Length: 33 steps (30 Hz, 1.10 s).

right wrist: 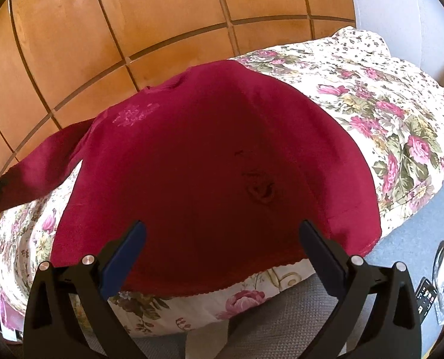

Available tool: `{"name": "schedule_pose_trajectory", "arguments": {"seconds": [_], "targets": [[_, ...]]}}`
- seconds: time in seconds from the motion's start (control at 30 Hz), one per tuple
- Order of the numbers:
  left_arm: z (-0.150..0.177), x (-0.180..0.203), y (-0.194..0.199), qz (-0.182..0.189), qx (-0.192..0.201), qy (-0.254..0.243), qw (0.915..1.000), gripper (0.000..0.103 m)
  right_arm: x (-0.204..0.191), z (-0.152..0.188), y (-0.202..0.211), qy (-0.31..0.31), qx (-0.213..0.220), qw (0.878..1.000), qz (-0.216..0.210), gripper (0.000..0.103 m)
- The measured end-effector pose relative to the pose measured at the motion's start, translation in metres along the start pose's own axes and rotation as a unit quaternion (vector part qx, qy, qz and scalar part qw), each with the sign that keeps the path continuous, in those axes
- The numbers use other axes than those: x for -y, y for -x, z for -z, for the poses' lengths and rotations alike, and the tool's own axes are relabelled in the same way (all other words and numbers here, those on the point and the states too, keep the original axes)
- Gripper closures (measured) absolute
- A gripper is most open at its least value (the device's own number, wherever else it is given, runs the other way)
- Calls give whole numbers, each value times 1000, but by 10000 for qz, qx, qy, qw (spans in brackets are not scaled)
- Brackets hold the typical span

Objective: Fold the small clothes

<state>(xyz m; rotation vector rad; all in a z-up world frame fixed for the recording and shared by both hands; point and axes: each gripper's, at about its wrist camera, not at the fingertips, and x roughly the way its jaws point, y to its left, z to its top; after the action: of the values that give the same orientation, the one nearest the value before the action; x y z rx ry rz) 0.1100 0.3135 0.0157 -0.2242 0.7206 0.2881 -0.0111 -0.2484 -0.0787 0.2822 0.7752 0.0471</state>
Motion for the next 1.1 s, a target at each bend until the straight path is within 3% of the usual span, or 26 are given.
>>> {"name": "schedule_pose_trajectory", "arguments": {"seconds": [0.17,0.4,0.43,0.5,0.53,0.6,0.73,0.87,0.97,1.1], "targets": [[-40,-52,-30,-591,23,186,9981,97,5,1,-1,-18,34,9999,96,2],[-54,-53,-88,-1130,-195,-343,9928,96,15,2,-6,-115,-30,9998,170,2],[-51,-52,-96,-1137,-315,-256,9927,90,19,1,-5,-152,-23,9997,193,2],[-44,-54,-102,-1150,-407,42,9925,53,31,-2,0,-304,16,9992,265,2],[-40,-56,-99,-1175,-364,236,9921,25,37,-4,3,-390,35,9987,311,2],[-31,-59,-88,-1106,-162,621,9918,21,57,-8,9,-666,81,9967,452,2],[-8,-54,-60,-683,178,1177,9905,21,105,-15,16,-1343,62,9878,791,2],[19,-16,-31,128,436,1036,9936,21,148,-23,11,-1835,-137,9786,915,2],[47,25,-19,1126,262,773,9903,21,170,-32,-2,-1866,-334,9793,712,2],[91,88,-23,2368,-431,408,9697,21,180,-37,-31,-1564,-732,9845,311,4]]}}
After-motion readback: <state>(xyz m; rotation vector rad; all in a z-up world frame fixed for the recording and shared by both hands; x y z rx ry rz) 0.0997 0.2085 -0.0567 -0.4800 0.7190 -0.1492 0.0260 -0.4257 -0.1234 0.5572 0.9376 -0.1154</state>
